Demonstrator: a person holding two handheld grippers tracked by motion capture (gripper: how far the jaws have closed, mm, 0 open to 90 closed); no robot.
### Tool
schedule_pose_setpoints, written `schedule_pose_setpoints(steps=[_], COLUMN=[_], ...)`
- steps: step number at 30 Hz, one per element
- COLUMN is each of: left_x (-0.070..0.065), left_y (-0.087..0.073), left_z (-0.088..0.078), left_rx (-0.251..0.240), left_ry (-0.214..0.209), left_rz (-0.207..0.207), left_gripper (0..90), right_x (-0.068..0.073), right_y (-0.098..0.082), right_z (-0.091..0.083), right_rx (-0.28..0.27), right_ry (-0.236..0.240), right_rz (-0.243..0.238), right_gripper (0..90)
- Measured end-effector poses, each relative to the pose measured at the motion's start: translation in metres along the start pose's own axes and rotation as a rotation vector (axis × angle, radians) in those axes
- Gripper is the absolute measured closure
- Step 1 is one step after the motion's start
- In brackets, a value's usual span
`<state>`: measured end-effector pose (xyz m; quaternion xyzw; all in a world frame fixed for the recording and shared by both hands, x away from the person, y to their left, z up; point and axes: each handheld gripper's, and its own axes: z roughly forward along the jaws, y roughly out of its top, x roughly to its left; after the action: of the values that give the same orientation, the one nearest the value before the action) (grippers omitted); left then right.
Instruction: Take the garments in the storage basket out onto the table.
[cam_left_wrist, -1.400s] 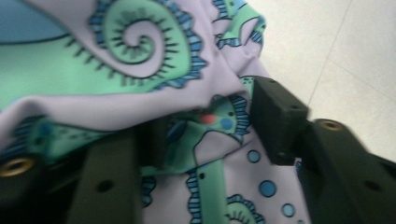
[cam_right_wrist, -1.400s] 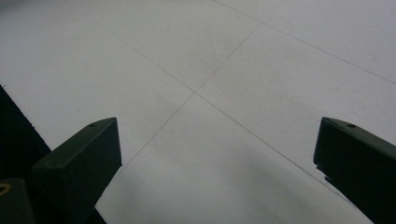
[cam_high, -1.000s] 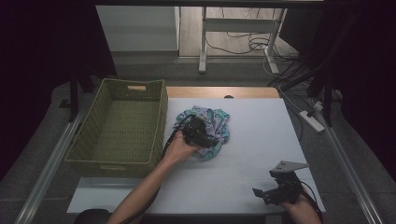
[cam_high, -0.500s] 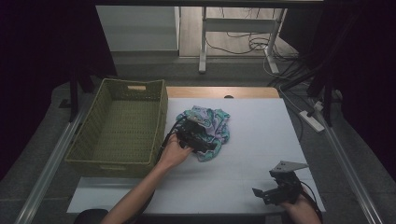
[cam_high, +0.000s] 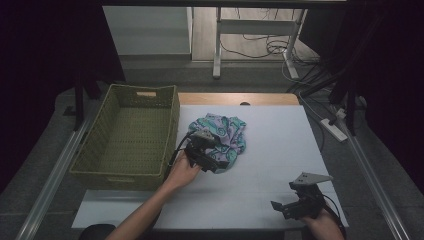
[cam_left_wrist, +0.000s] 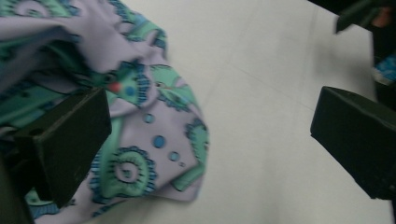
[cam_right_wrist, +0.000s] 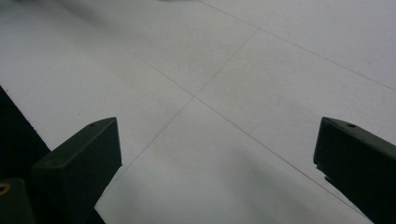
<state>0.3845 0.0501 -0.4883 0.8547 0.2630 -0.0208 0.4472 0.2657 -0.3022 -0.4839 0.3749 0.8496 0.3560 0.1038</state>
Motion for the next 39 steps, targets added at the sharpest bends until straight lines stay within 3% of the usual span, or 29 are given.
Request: schedule_pose_setpoints(steps=[11,27,39], left_x=[-0.016,-0.04,-0.061], left_y=[-0.009,-0.027,-0.039], left_z=[-0.01,-0.035,-0.045], left_rx=[-0.007,-0.084,-0.055], left_ry=[-0.025,-0.053,-0.016], left_rz=[0.035,0.011,0.042], left_gripper=[0.0,0.0,0.0], right_x=[0.001,0.0,-0.001], right_y=[0.0,0.0,-0.001], right_z=[0.0,-0.002,-0.004], right_rx=[-0.002,-0.017,-0.039], right_ry=[0.002,0.002,0.004], right_rz=[-0.004,0.001,0.012], right_gripper=[0.8,0.8,0.7])
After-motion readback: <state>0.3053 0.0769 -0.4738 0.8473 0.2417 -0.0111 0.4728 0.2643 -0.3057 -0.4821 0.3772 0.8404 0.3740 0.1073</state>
